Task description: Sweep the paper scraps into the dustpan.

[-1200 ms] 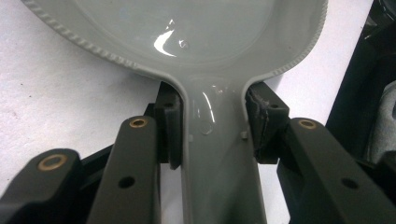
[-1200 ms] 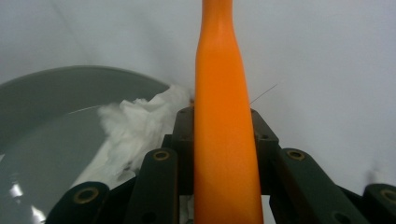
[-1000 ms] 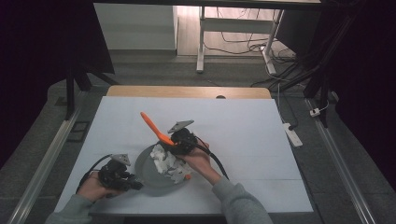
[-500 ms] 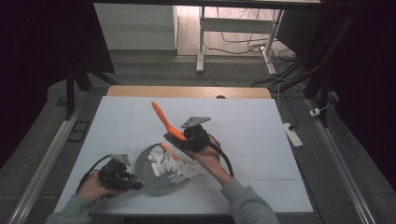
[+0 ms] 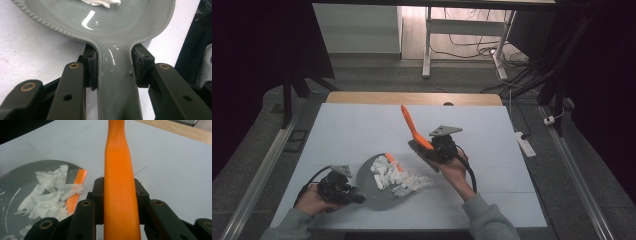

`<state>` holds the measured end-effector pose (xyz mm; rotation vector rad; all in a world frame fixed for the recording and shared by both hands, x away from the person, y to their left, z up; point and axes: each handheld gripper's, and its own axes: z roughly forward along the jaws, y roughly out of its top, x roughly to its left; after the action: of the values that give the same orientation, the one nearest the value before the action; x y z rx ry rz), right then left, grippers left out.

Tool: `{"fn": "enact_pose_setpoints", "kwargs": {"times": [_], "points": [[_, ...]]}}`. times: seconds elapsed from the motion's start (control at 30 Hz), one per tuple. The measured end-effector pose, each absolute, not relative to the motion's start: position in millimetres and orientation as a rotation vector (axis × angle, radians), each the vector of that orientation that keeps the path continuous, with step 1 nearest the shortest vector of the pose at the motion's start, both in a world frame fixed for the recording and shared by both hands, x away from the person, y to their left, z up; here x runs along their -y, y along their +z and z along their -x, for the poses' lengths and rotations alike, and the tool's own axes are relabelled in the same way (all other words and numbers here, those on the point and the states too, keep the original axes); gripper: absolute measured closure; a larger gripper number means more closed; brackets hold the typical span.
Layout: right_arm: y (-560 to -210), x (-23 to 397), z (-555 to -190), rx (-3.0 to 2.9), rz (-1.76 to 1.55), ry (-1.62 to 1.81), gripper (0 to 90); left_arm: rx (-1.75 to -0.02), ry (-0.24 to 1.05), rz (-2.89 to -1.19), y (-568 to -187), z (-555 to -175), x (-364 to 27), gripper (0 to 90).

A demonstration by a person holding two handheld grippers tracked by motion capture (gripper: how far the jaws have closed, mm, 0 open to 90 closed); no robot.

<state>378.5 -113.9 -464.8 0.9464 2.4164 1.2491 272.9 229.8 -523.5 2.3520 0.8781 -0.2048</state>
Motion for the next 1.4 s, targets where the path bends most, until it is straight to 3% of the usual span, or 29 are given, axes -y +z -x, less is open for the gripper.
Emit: {"fn": "enact_pose_setpoints", "kwargs": {"times": [0.77,1.03,1.4], "points": [[-487.3,171.6,-353.9,-2.342,-1.169,1.138,70.3,-0.864,-0.211,-2.359,-522.4,-270.1,-229.2,61.1],[-494.8,151.4,-351.1,-2.384,-1.155,1.113,70.3,-0.858,-0.214,-2.365,-521.8,-268.8,-226.1,61.1],[-498.4,87.9,-333.2,-2.503,-1.053,1.135,70.3,-0.842,-0.224,-2.370,-521.6,-268.1,-218.7,61.1]]}}
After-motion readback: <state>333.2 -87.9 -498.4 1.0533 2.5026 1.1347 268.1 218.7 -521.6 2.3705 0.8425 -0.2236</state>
